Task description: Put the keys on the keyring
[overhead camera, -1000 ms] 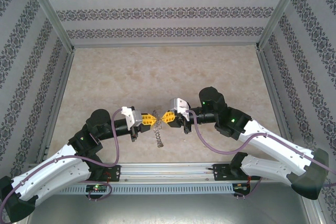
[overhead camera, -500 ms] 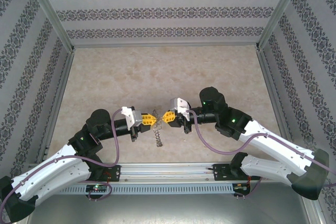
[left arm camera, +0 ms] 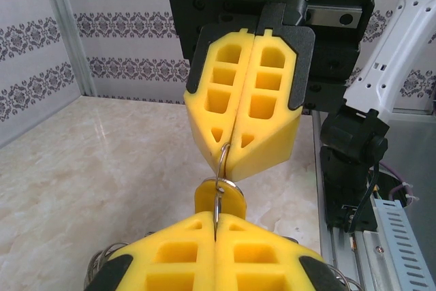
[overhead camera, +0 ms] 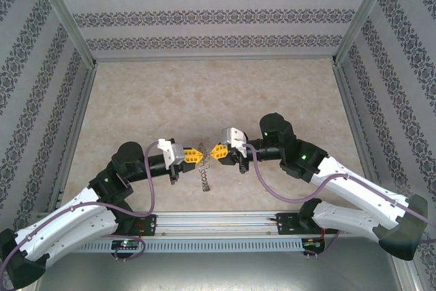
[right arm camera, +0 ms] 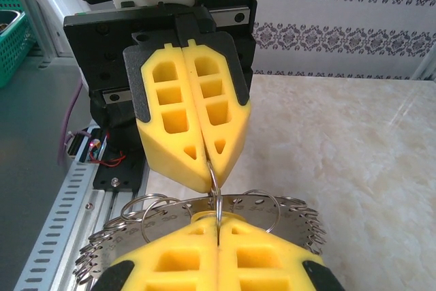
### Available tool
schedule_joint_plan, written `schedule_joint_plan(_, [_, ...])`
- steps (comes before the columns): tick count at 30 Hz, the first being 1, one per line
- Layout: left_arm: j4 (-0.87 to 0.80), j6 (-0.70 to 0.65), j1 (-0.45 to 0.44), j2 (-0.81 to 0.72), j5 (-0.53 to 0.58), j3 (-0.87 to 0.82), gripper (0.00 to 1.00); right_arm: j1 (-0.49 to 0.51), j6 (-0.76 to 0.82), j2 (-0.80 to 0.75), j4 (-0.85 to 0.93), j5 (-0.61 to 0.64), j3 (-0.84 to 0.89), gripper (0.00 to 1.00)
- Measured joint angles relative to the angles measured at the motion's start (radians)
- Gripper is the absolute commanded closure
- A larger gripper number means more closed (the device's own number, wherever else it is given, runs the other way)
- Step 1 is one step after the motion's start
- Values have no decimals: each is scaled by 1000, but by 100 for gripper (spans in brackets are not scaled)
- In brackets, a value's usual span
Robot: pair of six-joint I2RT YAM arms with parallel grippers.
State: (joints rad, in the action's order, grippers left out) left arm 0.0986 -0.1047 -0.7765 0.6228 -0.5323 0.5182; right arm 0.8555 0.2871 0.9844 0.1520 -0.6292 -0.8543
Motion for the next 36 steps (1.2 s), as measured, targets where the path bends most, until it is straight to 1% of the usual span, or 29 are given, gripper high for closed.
schedule_joint_plan(36, [0,0,0,0,-10,0,100,0,1,0,1,-9,0,100])
